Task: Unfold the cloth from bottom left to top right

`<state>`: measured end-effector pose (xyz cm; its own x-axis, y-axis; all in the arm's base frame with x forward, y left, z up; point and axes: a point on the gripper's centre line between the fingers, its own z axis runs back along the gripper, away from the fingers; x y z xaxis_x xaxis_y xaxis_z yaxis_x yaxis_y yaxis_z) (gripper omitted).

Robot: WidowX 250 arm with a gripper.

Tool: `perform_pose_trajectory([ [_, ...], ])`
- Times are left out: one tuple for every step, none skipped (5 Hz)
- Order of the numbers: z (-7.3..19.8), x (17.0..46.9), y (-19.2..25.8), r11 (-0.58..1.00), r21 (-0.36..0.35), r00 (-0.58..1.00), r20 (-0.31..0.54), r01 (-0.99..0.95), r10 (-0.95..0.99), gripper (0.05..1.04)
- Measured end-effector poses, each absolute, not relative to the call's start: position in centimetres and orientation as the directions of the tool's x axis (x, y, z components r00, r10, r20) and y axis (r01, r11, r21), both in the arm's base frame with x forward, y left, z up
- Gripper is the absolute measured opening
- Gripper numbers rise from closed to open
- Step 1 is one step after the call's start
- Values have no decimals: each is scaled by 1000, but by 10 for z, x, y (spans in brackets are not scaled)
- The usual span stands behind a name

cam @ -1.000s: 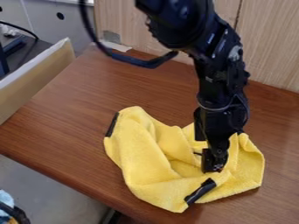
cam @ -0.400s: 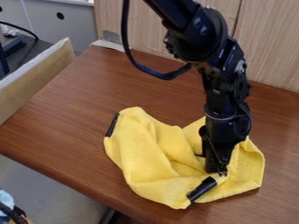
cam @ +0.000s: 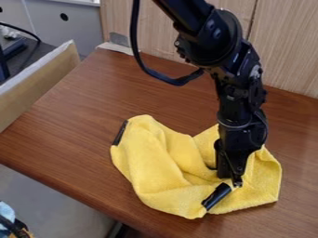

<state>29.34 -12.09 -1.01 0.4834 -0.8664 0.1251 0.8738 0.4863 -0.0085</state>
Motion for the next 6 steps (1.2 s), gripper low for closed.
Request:
perform_pose_trajectory([
  [-9,293,-120,492,-3,489,125,870,-863,62],
  [6,293,-118,498,27,490,141,867,-860,60],
  [25,297,-114,507,69,491,172,859,-854,59],
  [45,303,-96,553,103,528,200,826,-825,59],
  [51,307,-79,594,100,566,213,798,-796,59],
  [59,321,-52,650,103,614,244,753,-750,59],
])
